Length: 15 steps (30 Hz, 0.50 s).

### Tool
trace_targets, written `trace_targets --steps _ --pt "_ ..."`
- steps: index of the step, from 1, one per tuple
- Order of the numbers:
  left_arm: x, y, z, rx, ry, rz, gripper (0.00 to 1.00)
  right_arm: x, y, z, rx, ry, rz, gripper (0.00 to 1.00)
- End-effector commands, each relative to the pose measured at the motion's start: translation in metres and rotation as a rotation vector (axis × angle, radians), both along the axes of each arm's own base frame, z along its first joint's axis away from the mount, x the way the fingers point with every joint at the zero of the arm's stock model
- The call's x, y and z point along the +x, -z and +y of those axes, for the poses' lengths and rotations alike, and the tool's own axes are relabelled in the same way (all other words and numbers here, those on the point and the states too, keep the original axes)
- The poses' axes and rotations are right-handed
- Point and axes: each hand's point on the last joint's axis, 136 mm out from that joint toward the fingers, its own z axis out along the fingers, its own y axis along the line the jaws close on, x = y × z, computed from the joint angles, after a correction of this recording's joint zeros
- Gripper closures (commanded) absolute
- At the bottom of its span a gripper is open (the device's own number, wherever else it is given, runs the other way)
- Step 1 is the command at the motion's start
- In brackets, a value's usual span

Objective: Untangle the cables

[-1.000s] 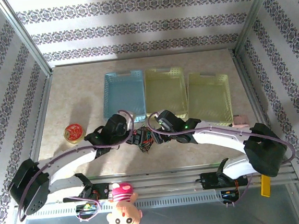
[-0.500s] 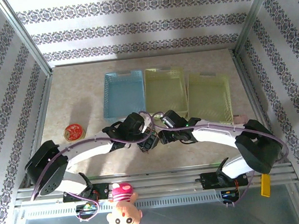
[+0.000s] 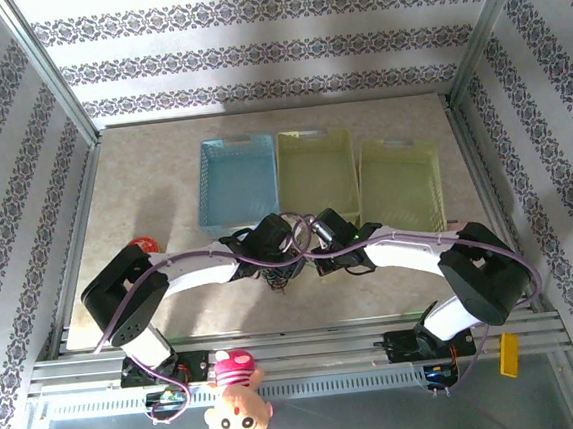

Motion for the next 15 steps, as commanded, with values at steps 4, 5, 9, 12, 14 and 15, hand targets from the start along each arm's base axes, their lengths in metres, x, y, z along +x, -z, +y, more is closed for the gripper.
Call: trace_targets --steps 4,5,9,12,14,15 --pt "-0.005 0.027 -0.003 0.028 0.008 0.034 0.55 0.019 -0.053 -0.010 0.086 0.106 -0.157 1.00" --pt "-0.005 0.032 -0.003 0.034 0.005 0.043 0.62 0.021 -0.059 -0.011 0.105 0.124 -0.170 1.00" --pt "-0.005 0.047 -0.002 0.042 -0.020 0.064 0.91 0.029 -0.083 -0.016 0.180 0.179 -0.215 1.00" --pt "-0.008 0.056 0.001 0.040 -0.038 0.081 1.00 0.034 -0.097 -0.023 0.224 0.219 -0.239 1.00" --pt "-0.008 0.055 0.001 0.024 -0.053 0.082 1.00 0.037 -0.107 -0.029 0.243 0.242 -0.261 1.00" --pt "-0.009 0.052 0.000 0.003 -0.059 0.078 1.00 0.038 -0.112 -0.033 0.252 0.257 -0.276 1.00"
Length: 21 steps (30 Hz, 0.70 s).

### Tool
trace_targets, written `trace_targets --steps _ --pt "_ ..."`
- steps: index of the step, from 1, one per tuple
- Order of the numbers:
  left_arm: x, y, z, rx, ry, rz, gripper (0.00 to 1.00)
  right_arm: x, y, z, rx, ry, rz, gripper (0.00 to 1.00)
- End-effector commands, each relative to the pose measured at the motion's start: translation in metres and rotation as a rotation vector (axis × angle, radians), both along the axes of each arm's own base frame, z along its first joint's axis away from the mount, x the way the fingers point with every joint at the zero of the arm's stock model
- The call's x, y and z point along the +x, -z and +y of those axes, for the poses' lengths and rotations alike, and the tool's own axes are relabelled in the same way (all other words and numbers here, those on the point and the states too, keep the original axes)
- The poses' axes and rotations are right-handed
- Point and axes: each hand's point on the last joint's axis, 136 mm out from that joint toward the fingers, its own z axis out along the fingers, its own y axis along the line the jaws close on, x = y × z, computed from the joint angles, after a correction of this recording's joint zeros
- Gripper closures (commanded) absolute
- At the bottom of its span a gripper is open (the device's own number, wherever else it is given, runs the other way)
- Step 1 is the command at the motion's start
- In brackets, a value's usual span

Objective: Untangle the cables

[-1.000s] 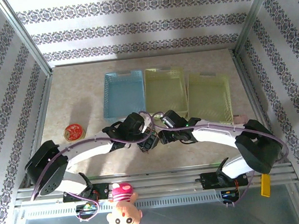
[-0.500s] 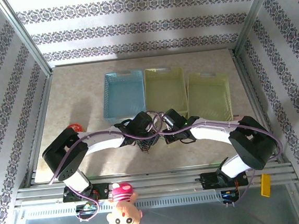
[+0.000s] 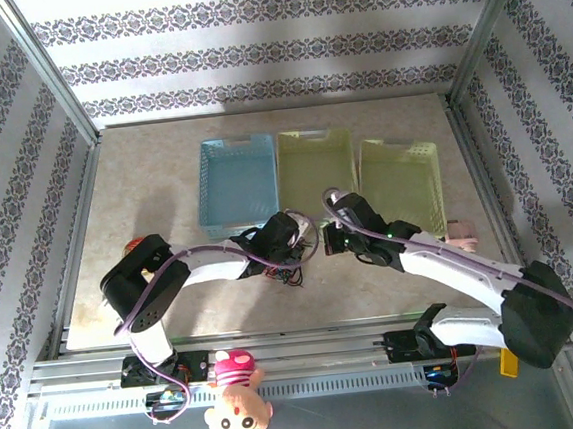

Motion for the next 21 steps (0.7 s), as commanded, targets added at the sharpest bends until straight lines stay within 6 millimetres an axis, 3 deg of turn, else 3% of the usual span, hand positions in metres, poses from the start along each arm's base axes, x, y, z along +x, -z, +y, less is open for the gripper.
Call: trace_targets --steps 1,9,10,12,14,17,21 --pt "-0.029 0.042 0.023 0.069 -0.029 0.118 1.00 0.006 -0.018 -0.012 0.046 0.069 -0.049 1.00" --pt "-0.033 -0.014 0.015 -0.109 -0.005 0.038 1.00 0.009 -0.030 -0.043 0.067 0.137 -0.084 1.00" --pt "-0.033 -0.025 0.013 -0.128 0.003 0.021 0.93 0.009 -0.032 -0.044 0.075 0.132 -0.088 1.00" --pt "-0.032 -0.049 0.010 -0.176 0.025 -0.023 0.67 0.009 -0.037 -0.039 0.107 0.087 -0.093 1.00" --pt "-0.029 -0.075 0.006 -0.232 0.040 -0.063 0.50 0.006 -0.044 -0.029 0.154 0.011 -0.089 1.00" --pt "-0.024 -0.111 0.004 -0.303 0.055 -0.123 0.40 0.001 -0.050 -0.010 0.232 -0.102 -0.044 1.00" --pt "-0.019 -0.145 0.002 -0.319 0.090 -0.205 0.36 -0.005 -0.051 0.009 0.296 -0.198 0.020 1.00"
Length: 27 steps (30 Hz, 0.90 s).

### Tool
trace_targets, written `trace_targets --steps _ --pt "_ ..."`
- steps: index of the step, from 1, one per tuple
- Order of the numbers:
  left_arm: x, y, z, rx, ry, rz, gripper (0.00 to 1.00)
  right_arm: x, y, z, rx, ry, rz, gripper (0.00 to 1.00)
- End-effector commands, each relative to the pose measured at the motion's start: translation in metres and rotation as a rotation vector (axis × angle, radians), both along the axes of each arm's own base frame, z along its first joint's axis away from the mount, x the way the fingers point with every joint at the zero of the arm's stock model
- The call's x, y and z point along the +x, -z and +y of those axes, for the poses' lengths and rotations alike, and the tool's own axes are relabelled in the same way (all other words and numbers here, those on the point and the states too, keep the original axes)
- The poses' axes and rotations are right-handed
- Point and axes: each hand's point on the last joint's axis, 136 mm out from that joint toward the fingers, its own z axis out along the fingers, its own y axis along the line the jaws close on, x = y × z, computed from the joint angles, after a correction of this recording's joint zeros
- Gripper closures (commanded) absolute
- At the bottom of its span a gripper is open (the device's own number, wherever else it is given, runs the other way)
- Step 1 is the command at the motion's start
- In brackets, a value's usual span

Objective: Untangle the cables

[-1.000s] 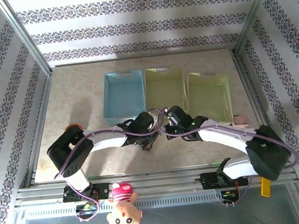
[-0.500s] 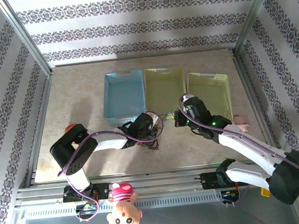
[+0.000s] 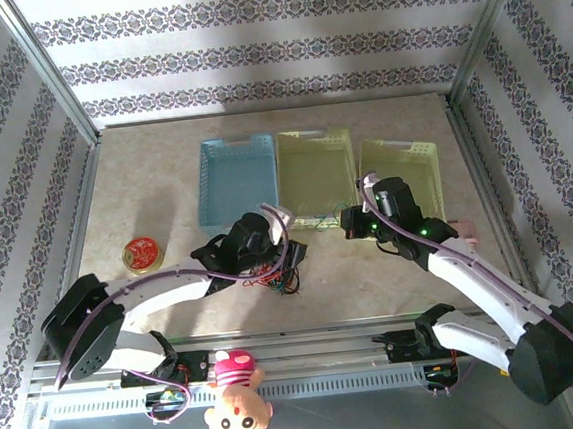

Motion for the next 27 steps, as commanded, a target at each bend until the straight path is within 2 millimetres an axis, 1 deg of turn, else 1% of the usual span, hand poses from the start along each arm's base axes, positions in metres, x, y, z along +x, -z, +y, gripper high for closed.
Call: trace_targets --steps 1,4,7,10,12,14,19,21,23,27 --pt "0.007 -0.032 -0.005 -0.015 0.039 -0.079 0.35 -0.008 -0.021 0.029 0.114 -0.158 0.007 1.00" --pt "0.010 -0.041 -0.007 -0.007 0.051 -0.118 0.33 -0.013 -0.024 0.043 0.179 -0.231 0.059 1.00" --pt "0.016 -0.040 -0.008 0.010 0.044 -0.134 0.33 -0.020 -0.028 0.057 0.248 -0.310 0.116 1.00" --pt "0.022 -0.038 -0.007 0.023 0.017 -0.142 0.34 -0.021 -0.029 0.061 0.267 -0.329 0.137 1.00" --pt "0.028 -0.043 -0.001 -0.001 -0.028 -0.148 0.34 -0.018 -0.030 0.059 0.262 -0.313 0.121 1.00" --pt "0.034 -0.053 0.009 -0.083 -0.072 -0.130 0.34 -0.014 -0.033 0.053 0.261 -0.288 0.103 1.00" --pt "0.055 -0.092 0.044 -0.459 -0.152 0.000 0.32 -0.007 -0.042 0.040 0.271 -0.257 0.069 1.00" --pt "0.062 -0.102 0.055 -0.560 -0.169 0.036 0.31 -0.007 -0.046 0.038 0.281 -0.259 0.063 1.00" --pt "0.066 -0.108 0.059 -0.624 -0.151 0.073 0.30 -0.007 -0.051 0.038 0.295 -0.270 0.059 1.00" --pt "0.063 -0.110 0.050 -0.666 -0.075 0.120 0.28 -0.009 -0.057 0.041 0.315 -0.293 0.059 1.00"
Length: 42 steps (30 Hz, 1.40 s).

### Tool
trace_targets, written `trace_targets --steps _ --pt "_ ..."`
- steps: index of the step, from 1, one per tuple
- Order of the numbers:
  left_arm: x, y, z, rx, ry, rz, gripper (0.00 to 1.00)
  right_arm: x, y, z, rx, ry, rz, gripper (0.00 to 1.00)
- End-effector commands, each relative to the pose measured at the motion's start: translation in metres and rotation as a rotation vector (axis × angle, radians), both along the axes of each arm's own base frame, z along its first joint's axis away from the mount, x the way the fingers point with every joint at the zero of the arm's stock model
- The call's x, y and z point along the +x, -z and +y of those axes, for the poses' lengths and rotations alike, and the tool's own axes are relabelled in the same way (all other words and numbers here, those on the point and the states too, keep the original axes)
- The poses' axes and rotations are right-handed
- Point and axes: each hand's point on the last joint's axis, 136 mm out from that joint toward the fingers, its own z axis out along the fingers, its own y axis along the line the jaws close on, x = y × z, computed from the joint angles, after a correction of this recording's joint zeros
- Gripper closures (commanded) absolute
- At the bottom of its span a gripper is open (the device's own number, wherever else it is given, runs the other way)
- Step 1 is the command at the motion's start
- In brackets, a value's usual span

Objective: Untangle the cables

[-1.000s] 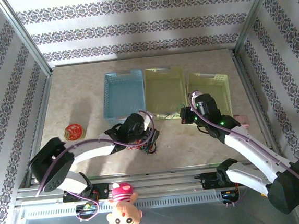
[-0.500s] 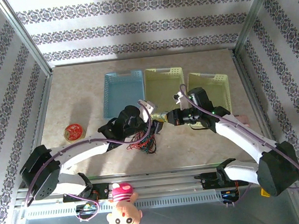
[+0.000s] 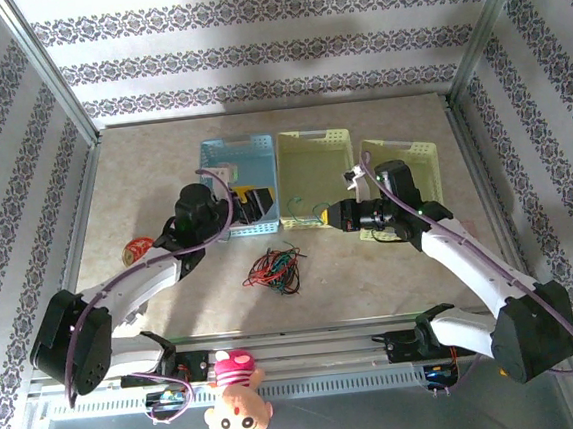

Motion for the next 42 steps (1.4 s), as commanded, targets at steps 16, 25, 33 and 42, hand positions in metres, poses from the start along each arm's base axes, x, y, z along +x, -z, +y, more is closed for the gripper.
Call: trace_targets --steps 16,25,33,42 --pt "-0.010 -0.005 -0.051 -0.285 0.322 0.129 0.45 0.004 -0.046 0.011 0.093 -0.043 -0.081 1.00" --pt "-0.003 -0.013 -0.056 -0.303 0.320 0.121 0.84 0.006 -0.033 0.018 0.050 -0.035 -0.064 1.00" --pt "0.003 -0.028 -0.031 -0.217 0.149 0.061 1.00 0.039 -0.014 -0.029 -0.127 0.269 -0.111 1.00" --pt "-0.002 -0.045 0.022 -0.123 -0.108 -0.009 1.00 0.051 -0.001 -0.089 -0.240 0.567 -0.122 1.00"
